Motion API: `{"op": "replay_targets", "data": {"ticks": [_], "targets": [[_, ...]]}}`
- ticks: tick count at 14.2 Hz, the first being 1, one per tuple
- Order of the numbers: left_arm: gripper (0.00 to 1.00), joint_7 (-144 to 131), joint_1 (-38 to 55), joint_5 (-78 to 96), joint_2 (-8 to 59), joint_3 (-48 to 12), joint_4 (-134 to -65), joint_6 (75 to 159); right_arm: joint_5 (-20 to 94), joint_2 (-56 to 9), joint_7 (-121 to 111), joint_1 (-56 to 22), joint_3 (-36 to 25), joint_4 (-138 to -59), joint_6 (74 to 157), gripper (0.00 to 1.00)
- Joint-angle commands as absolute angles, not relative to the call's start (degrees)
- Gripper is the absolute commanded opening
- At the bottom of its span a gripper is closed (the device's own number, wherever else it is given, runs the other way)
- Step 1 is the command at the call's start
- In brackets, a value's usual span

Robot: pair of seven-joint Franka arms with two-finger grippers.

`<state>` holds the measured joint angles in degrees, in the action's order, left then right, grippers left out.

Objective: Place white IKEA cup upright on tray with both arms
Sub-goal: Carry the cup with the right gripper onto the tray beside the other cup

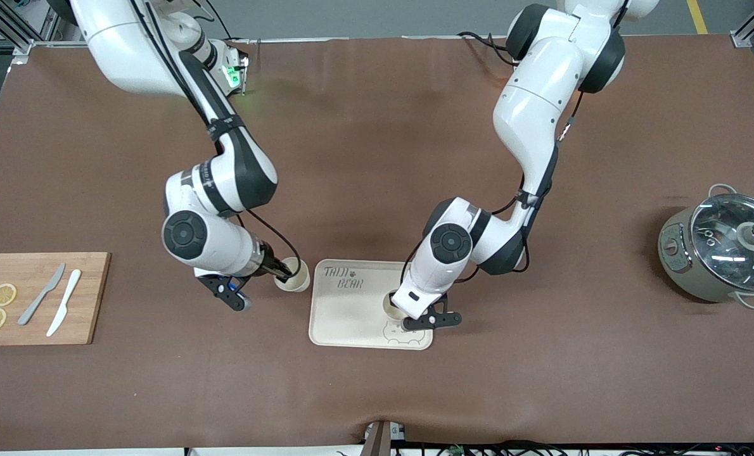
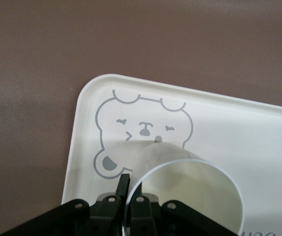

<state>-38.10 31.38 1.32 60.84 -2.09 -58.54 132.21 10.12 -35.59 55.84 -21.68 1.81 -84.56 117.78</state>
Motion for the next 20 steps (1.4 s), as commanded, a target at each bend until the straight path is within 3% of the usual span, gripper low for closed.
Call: {"op": "replay_targets", "data": {"ticks": [1, 2, 3, 5, 6, 15, 20], "targets": [[0.0, -39.0, 31.8, 1.7, 62.0, -1.5, -57.6, 133.6, 11.3, -37.4, 58.5, -23.0, 1.4, -82.4, 119.1, 0.0], [0.07, -39.1, 31.7, 1.8, 62.0, -1.5, -57.6, 133.6, 11.3, -37.7, 59.2, -23.5, 1.4, -82.3, 119.4, 0.0], [0.5, -38.9, 31.6, 1.8, 62.0, -1.5, -57.5, 133.6, 11.3, -38.1, 60.0, -23.9, 1.4, -81.9, 119.5, 0.0], [0.92, -39.2, 31.6, 1.8, 62.0, -1.5, -57.5, 133.8, 11.3, -38.8, 61.2, -24.2, 1.4, -81.0, 119.6, 0.0], [1.0, -40.1, 31.7, 1.8, 62.0, -1.5, -57.5, 133.8, 11.3, -38.9, 61.2, -24.2, 1.5, -80.9, 119.8, 0.0], [1.0, -40.2, 30.9, 1.4, 58.5, -1.5, -57.4, 132.3, 13.5, -42.6, 65.4, -27.2, 1.4, -80.9, 128.1, 0.0], [1.0, -39.4, 28.7, 1.4, 52.5, -1.5, -57.4, 121.6, 13.5, -43.5, 65.6, -27.9, 1.4, -80.9, 128.1, 0.0]]}}
